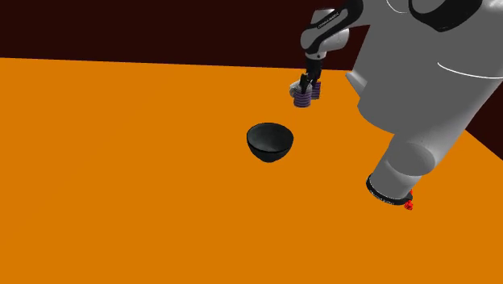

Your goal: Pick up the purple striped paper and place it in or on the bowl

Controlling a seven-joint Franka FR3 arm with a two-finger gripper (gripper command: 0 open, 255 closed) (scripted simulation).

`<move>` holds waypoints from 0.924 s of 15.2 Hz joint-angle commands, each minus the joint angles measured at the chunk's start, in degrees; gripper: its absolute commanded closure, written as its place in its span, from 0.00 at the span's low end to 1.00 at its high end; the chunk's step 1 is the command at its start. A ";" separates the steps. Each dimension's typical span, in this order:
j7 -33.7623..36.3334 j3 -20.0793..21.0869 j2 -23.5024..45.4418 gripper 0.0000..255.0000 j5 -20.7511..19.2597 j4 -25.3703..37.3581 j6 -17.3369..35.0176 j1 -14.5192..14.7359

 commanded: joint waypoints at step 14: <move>1.42 0.44 -4.73 1.00 -2.20 7.25 -11.53 0.23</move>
